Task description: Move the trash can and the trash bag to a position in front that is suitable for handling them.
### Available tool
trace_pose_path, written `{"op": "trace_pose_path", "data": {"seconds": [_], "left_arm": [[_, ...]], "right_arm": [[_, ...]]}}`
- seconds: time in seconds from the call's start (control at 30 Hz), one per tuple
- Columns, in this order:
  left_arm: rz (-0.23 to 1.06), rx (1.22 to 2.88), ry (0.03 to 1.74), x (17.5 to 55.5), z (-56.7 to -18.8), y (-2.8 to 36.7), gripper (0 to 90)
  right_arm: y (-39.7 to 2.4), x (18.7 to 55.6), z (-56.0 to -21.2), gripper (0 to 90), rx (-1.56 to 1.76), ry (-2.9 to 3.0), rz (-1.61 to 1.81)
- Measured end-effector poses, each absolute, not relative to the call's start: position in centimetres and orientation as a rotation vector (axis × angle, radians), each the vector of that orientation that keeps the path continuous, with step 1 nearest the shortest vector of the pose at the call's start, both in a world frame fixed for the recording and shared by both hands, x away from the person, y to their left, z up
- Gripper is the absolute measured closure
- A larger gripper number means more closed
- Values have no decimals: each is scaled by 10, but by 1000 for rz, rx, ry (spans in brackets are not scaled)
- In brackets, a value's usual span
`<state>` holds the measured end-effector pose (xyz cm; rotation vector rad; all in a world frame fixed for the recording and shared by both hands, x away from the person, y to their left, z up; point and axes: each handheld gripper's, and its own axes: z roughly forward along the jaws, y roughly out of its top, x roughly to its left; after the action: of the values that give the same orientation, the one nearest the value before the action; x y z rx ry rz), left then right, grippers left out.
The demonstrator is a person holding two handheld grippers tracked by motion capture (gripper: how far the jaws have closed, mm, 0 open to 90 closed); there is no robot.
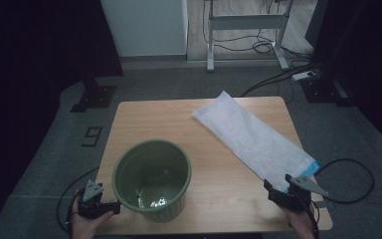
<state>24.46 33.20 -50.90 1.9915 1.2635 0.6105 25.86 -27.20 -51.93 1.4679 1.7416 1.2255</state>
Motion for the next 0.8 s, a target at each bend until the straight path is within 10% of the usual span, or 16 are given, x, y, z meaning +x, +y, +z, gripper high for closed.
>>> {"op": "trace_pose_path", "data": {"seconds": [0.8], "left_arm": [[465, 2115, 818, 213, -504, 270, 0]], "right_arm": [[-271, 265, -521, 142, 1478, 1742, 1241]]}}
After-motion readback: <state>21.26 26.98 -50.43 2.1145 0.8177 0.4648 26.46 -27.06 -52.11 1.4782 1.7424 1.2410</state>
